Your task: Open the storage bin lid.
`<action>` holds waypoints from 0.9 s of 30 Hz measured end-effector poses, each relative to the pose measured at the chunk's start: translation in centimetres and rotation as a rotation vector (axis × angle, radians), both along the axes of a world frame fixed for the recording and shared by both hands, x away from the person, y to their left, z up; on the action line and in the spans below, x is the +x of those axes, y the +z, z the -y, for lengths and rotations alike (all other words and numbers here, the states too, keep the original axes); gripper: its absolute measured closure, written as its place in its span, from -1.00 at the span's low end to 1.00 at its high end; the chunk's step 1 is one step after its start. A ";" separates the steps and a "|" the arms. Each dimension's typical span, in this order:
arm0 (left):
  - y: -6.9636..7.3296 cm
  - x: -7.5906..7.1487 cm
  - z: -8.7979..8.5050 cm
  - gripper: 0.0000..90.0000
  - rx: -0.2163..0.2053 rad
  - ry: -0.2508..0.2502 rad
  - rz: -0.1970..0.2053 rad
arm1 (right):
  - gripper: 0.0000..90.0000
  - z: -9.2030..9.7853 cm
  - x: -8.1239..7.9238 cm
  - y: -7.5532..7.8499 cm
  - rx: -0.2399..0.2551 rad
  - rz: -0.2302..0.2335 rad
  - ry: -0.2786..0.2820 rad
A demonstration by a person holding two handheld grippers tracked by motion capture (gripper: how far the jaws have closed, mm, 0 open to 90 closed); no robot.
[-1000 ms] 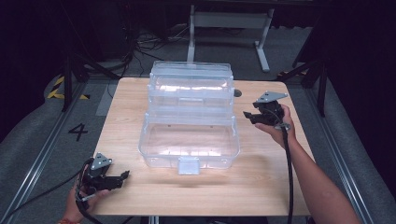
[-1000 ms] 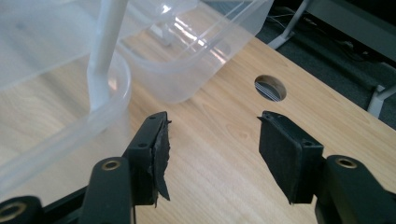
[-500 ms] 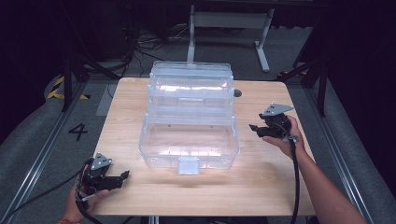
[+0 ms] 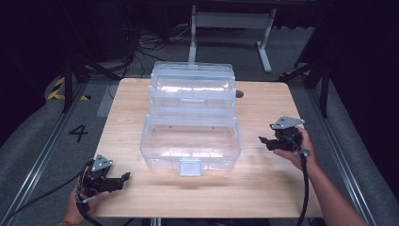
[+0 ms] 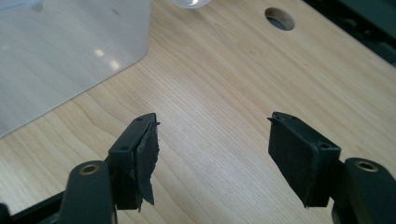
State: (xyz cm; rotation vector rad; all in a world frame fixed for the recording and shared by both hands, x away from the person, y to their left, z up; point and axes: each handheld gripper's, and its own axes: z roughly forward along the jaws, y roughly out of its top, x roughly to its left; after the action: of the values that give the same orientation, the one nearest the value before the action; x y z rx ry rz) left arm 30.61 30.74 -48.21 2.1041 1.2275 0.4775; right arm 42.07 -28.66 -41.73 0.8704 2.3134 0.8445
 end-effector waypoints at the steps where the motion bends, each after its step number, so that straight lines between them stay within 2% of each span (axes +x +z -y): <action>1: 0.0 0.0 0.0 -0.66 0.001 -0.001 0.001 | -0.24 0.1 -0.2 -0.1 -0.009 0.008 0.001; 5: 0.0 0.0 0.0 -0.66 0.000 0.000 0.000 | -0.27 0.6 -0.9 -0.6 -0.009 -0.011 0.002; 8: 0.0 0.0 0.0 -0.66 0.004 -0.001 0.002 | -0.28 0.9 -1.5 -1.0 -0.028 0.007 -0.010; 11: 0.0 0.0 0.0 -0.66 0.001 0.001 0.002 | -0.29 1.2 -1.9 -1.4 -0.013 -0.020 -0.013; 13: 0.0 0.0 0.0 -0.66 0.003 0.002 0.001 | -0.29 1.4 -2.5 -1.8 -0.031 -0.004 -0.017; 15: 0.0 0.0 0.0 -0.66 0.003 0.002 0.000 | -0.31 1.6 -2.8 -2.2 -0.015 -0.040 -0.018; 17: 0.0 0.0 0.0 -0.66 0.003 0.002 0.001 | -0.29 1.9 -3.4 -2.6 -0.031 -0.015 -0.014; 18: 0.0 0.0 0.0 -0.66 0.006 0.000 0.001 | -0.29 2.0 -3.6 -2.8 -0.035 -0.018 -0.015; 22: 0.0 0.0 0.0 -0.66 0.006 -0.001 0.001 | -0.31 2.6 -4.4 -3.5 -0.029 -0.022 -0.024; 23: 0.0 0.0 0.0 -0.66 0.005 0.000 0.001 | -0.33 2.7 -4.5 -3.6 -0.017 -0.036 -0.032; 24: 0.0 0.0 0.0 -0.66 0.005 0.000 0.001 | -0.34 3.4 -5.1 -3.9 0.008 -0.026 -0.050; 27: 0.0 0.0 -0.1 -0.66 0.006 -0.003 0.001 | -0.35 3.9 -5.6 -4.4 0.016 -0.031 -0.057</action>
State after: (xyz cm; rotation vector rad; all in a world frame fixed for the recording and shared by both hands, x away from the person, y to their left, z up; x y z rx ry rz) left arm 30.64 30.80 -48.19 2.1097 1.2233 0.4816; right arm 36.49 -32.61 -46.12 0.9577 2.2997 0.8322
